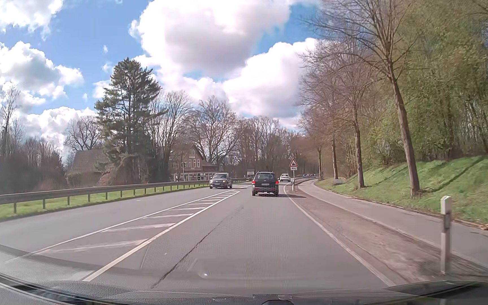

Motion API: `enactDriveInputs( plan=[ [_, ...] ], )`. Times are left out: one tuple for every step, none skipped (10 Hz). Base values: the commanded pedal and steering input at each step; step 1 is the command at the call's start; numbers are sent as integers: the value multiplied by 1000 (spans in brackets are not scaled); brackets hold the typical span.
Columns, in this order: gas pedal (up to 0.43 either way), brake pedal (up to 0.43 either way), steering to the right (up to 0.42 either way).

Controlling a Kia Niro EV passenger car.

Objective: Follow the waypoints while adhering to traffic rules and regulations

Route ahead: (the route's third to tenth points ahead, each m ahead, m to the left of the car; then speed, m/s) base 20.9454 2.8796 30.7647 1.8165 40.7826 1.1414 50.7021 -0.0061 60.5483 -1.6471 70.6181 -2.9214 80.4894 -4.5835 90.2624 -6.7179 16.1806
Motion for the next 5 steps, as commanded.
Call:
enactDriveInputs(
  plan=[
    [110,0,7],
    [110,0,7],
    [110,0,7],
    [110,0,7],
    [110,0,9]
  ],
)
